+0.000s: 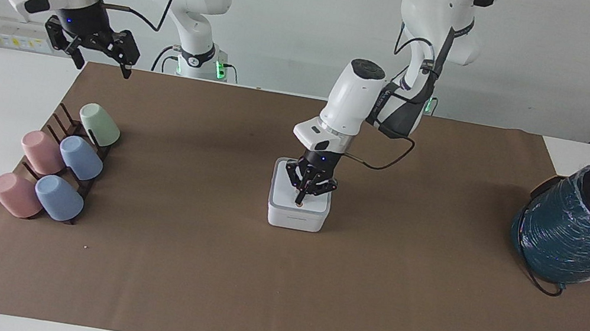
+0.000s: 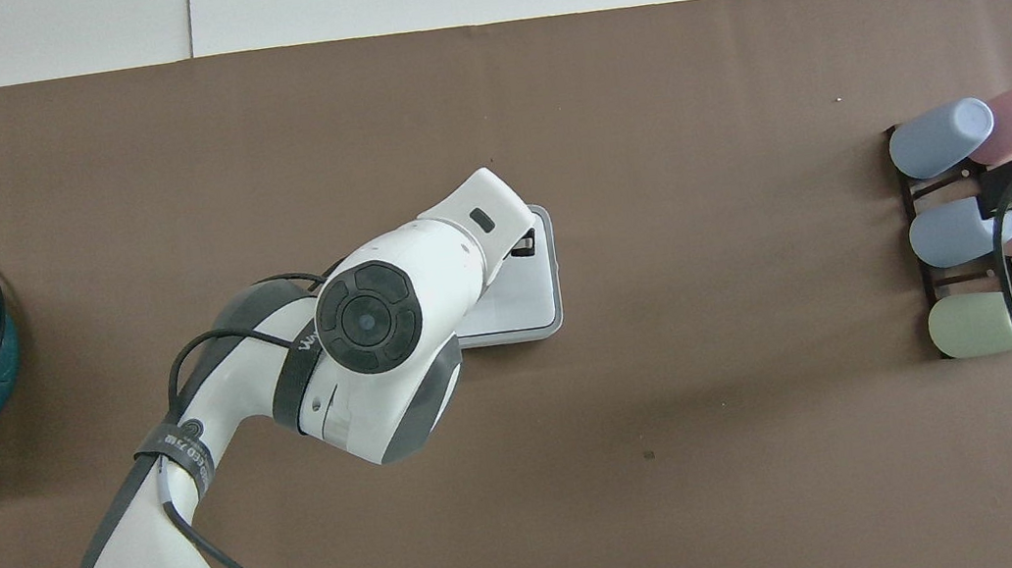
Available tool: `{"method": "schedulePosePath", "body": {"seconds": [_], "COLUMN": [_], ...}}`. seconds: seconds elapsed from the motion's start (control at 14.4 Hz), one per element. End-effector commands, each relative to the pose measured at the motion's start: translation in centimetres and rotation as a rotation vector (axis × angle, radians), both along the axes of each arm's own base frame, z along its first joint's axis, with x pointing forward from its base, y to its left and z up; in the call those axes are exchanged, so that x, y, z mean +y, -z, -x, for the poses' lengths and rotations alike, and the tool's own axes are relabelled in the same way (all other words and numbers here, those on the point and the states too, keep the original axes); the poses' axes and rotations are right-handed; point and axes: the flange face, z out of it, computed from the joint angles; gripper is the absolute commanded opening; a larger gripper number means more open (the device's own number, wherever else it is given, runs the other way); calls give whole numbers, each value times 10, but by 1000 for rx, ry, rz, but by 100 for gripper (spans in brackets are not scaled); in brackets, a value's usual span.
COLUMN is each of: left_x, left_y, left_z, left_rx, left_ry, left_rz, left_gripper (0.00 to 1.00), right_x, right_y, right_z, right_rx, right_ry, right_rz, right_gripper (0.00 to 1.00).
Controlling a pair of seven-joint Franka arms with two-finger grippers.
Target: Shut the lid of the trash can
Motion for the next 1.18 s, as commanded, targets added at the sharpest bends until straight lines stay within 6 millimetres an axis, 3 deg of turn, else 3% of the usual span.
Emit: {"method": "schedulePosePath", "body": {"seconds": [0.0,0.28,0.63,0.9,1.04,1.11], "left_x": [-4,-3,16,39,66,78], "left_y": [17,5,-53,-68,-76,-81], "left_z": [-9,-9,15,25,17,13], "left_rx": [-4,28,117,207,229,236], "left_ry": [-14,-14,-10,-23,-56,-73], "left_rz": [6,-19,-85,-156,-171,-174], "left_gripper": [1,5,9,13,32,49], "right_x": [0,0,0,0,0,0], "right_y": [-1,-1,-2,-1,-1,-1], "right_z": [7,7,7,7,7,7], "right_rx": [6,6,4,6,6,6], "right_ry": [-16,-16,-16,-16,-16,-16], "right_rz": [-19,-19,-19,-19,-19,-19], "right_gripper": [100,100,100,100,100,100]}}
